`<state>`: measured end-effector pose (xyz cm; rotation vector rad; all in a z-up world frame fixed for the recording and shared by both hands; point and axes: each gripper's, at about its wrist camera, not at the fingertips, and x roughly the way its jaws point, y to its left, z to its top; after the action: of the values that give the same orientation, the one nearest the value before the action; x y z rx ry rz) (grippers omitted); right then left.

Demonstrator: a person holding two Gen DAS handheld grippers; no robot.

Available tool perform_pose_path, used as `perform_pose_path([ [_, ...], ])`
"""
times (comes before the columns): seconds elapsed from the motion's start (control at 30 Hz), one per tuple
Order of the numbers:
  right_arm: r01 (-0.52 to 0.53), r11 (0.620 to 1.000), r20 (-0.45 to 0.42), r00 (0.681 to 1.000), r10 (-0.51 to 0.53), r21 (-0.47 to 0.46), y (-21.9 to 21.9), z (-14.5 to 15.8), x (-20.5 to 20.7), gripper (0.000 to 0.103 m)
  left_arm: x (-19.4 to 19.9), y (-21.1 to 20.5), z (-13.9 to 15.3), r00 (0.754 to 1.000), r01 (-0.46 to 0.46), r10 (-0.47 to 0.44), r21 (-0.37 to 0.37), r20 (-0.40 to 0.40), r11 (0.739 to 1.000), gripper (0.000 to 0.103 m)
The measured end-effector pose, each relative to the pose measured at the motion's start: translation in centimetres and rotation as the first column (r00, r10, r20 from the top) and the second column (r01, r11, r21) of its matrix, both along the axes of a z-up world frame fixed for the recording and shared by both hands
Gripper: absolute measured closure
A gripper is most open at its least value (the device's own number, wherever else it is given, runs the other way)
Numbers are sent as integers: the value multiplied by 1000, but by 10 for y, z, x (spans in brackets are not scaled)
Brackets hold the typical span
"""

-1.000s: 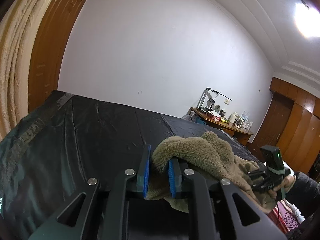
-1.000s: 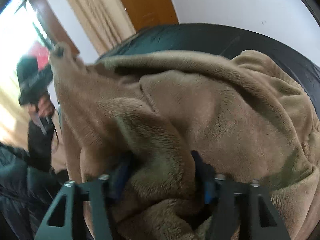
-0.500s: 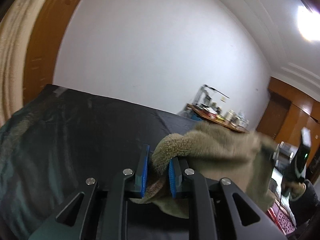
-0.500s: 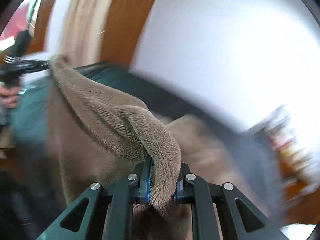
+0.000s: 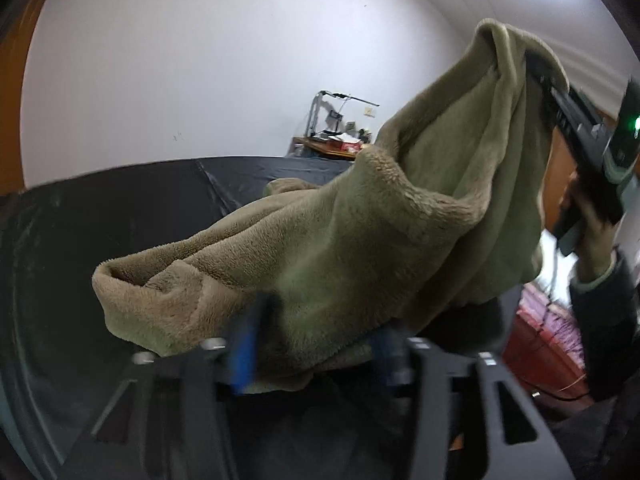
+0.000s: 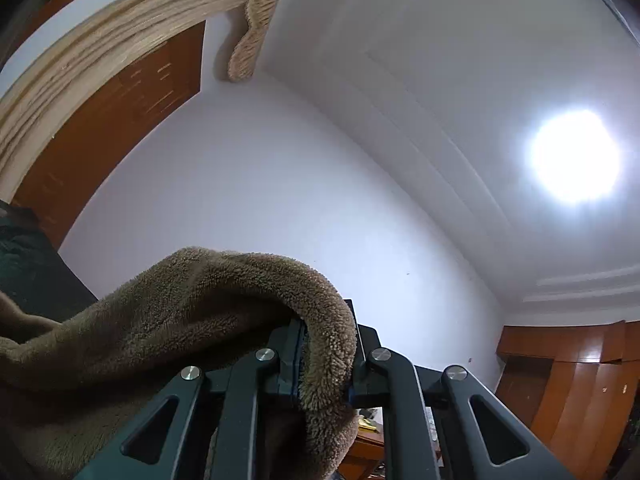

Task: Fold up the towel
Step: 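Raise the blanket high with both grippers, shaking it out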

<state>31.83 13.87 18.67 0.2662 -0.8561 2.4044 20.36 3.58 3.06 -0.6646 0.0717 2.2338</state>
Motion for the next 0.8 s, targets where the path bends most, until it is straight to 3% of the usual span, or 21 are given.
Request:
perform_pose_path([
  [0.1,-7,999,-18,1000,6,-52,3,5,16,87,3,0,4,998,-36,35,-10,-46,999,23],
  [0.37,-17,990,-88,996,4,-143,-2,6,17,87,-26,-15,19,997,-77,79,49,-22,996,25],
  [0.4,-21,988,-91,996,7,-155,-2,8,15,87,-31,-12,19,998,-69,69,43,-2,997,41],
  [0.43,-24,985,-93,996,8,-168,1,10,15,87,-34,-7,18,998,-57,56,33,22,998,65],
  [0.5,-27,982,-96,995,9,-188,5,12,17,87,-41,3,18,997,-43,42,18,60,999,89],
  [0.63,-17,977,-99,995,-4,-214,16,17,23,87,-38,9,39,996,-87,86,51,25,995,91],
  [0.8,-32,960,-133,991,-6,-279,37,32,25,87,-26,-16,102,970,-199,223,212,-98,957,91],
])
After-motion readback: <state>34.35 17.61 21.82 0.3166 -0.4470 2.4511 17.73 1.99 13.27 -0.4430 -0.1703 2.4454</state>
